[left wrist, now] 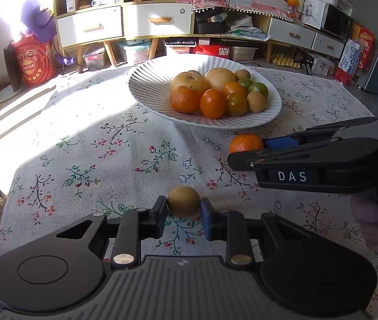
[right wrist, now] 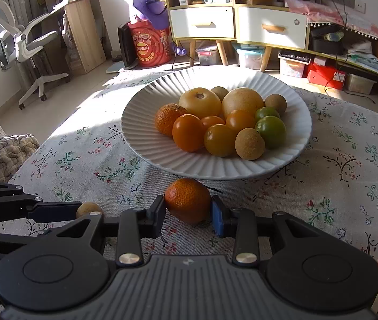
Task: Organize fruits
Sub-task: 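Lift and carry the brown pear and orange over the white plate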
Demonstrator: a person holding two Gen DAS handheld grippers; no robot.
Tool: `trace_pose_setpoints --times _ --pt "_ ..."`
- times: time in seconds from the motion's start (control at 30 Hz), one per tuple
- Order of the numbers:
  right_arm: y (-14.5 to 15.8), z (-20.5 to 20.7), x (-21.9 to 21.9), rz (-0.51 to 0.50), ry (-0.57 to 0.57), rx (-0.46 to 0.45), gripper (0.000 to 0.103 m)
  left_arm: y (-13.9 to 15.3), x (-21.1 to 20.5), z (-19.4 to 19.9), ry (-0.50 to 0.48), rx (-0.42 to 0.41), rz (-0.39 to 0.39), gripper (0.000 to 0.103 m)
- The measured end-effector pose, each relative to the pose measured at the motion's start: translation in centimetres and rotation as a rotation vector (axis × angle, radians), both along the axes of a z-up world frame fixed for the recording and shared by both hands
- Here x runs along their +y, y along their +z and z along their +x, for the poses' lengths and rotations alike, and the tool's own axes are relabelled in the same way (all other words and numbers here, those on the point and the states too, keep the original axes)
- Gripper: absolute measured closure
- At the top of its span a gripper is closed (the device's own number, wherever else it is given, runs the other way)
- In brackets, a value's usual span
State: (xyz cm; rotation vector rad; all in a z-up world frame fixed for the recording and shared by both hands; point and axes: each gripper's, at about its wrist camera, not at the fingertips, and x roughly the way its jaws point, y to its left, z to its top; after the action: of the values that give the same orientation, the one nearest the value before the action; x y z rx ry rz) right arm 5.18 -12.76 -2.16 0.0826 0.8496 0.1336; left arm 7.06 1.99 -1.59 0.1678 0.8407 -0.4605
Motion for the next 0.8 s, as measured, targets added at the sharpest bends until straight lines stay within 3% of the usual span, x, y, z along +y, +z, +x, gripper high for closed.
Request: trace_pose_setpoints --times 0.4,0.8 --pt "1.2 -1.0 -0.7 0.017 -0.017 -0.001 0.070 1.7 -0.7 0.4 0.006 -0.032 -0.046 0.091" --pt "4.6 0.5 -2.0 0.035 -0.021 -0.099 0.070 3.9 -2.1 2.6 0.053 -0.105 -0.101 0.091"
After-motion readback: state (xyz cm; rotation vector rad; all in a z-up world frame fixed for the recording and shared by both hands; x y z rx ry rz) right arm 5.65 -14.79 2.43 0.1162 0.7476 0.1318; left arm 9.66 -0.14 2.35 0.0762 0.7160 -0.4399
